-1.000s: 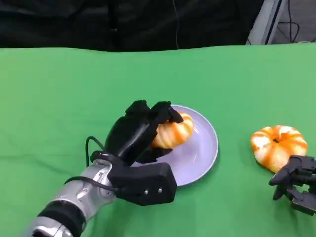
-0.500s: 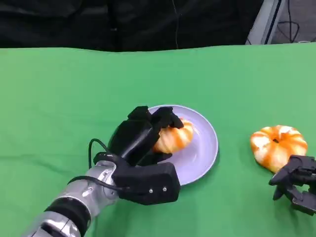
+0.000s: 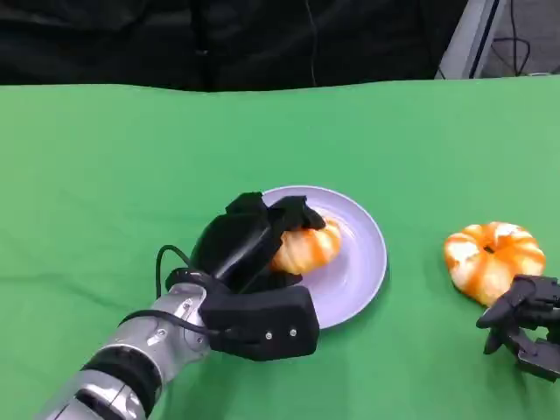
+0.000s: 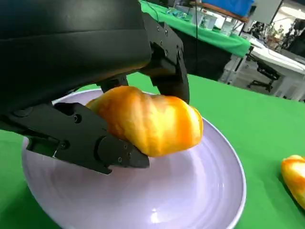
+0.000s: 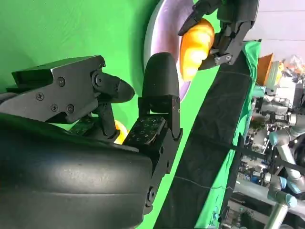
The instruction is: Grasp the bread from the table and place it into the plate.
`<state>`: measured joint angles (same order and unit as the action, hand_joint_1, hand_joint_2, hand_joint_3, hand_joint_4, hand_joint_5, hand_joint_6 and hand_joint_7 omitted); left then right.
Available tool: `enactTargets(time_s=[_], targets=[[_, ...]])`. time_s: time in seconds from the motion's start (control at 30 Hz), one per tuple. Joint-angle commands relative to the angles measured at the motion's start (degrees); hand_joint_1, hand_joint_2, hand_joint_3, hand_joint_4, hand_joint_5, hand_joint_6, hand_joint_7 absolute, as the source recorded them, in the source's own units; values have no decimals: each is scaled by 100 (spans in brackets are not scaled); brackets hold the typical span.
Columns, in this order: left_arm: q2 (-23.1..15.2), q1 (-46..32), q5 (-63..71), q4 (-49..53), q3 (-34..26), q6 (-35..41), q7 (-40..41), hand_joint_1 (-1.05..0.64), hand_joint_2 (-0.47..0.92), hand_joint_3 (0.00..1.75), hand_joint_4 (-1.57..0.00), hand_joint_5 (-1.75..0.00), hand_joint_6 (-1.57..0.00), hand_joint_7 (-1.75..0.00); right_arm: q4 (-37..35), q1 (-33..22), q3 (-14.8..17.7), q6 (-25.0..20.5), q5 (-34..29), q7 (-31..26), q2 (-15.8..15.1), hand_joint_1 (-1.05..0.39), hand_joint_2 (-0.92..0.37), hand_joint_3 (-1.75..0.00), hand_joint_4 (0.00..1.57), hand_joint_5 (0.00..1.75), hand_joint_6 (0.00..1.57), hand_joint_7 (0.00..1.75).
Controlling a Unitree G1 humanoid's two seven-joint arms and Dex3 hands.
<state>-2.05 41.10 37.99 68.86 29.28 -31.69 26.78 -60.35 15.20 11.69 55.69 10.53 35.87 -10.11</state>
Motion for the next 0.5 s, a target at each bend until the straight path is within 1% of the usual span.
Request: enactTargets(time_s=[0.03, 0.1, 0.2, 0.27, 0.3, 0.33, 0.43, 0.5], targets=[[-72, 71, 26, 21, 38, 0, -50, -16, 92, 18, -51, -92, -81, -23, 65, -79, -2, -6, 31, -34, -57, 10, -84, -62, 90, 136, 97, 92], [-77, 69, 36, 29, 54, 10, -58, -18, 92, 19, -53, -81, -83, -11, 80, -91, -10, -5, 18, -44, -61, 10, -83, -62, 89, 136, 96, 92], [-79, 74, 42, 57, 82, 15, -58, -20, 92, 20, -55, -72, -83, -5, 94, -98, -12, -29, 27, -42, -62, 10, -83, -63, 89, 136, 96, 92], [-75, 75, 46, 78, 95, 24, -48, -20, 92, 20, -56, -69, -84, -3, 97, -97, -11, -37, 42, -30, -60, 10, -84, -63, 89, 136, 96, 92], [-72, 77, 59, 95, 109, 35, -34, -20, 92, 21, -60, -56, -84, -2, 99, -97, -9, -39, 55, -16, -57, 10, -83, -63, 89, 136, 96, 92], [-69, 79, 68, 109, 120, 43, -23, -20, 92, 22, -63, -48, -84, -1, 102, -97, -8, -40, 65, -7, -55, 10, -83, -63, 89, 136, 96, 92], [-49, 95, 87, 167, 158, 99, -54, -22, 92, 24, -67, -30, -82, 0, 89, -93, -9, -16, 40, -40, -64, 10, -83, -63, 89, 137, 96, 93], [-42, 111, 115, 209, 202, 149, -84, -25, 92, 25, -67, -24, -80, 0, 100, -98, -17, -9, 10, -80, -74, 9, -83, -63, 89, 137, 96, 92]])
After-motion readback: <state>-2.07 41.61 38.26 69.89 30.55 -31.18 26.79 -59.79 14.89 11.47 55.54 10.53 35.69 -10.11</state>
